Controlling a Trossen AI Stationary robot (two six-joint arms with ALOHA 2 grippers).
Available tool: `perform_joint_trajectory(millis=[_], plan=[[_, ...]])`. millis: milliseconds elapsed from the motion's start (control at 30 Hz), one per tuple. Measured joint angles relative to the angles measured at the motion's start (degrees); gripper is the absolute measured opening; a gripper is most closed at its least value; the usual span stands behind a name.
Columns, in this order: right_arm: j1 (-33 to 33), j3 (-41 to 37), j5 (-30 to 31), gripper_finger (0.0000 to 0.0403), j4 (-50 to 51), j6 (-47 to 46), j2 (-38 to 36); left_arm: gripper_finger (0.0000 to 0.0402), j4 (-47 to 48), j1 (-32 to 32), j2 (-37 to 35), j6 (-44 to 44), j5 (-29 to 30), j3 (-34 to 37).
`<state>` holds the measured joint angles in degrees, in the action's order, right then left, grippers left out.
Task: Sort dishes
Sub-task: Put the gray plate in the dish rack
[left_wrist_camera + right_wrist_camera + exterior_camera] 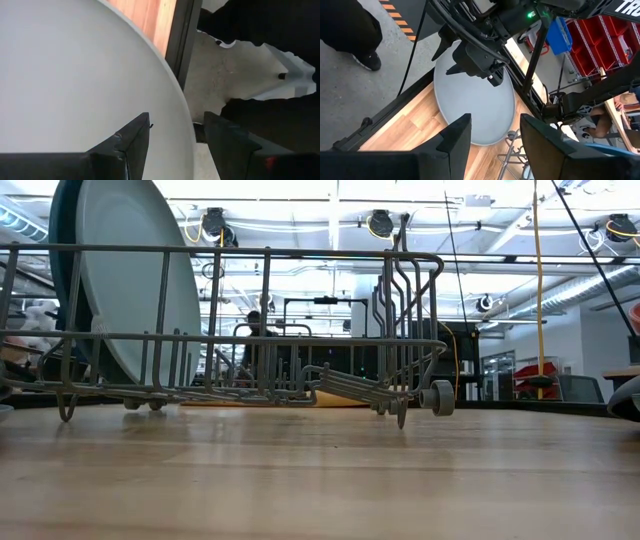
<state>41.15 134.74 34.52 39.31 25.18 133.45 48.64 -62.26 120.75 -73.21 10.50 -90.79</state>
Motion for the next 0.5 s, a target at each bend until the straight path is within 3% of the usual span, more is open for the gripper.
perform_joint_trajectory(millis=[500], plan=[[-0.02, 0.02, -0.02, 0.0162, 0.01, -0.54, 0.04, 0.0187, -0.32, 0.05, 1.13, -1.39, -1.3, 2.95]])
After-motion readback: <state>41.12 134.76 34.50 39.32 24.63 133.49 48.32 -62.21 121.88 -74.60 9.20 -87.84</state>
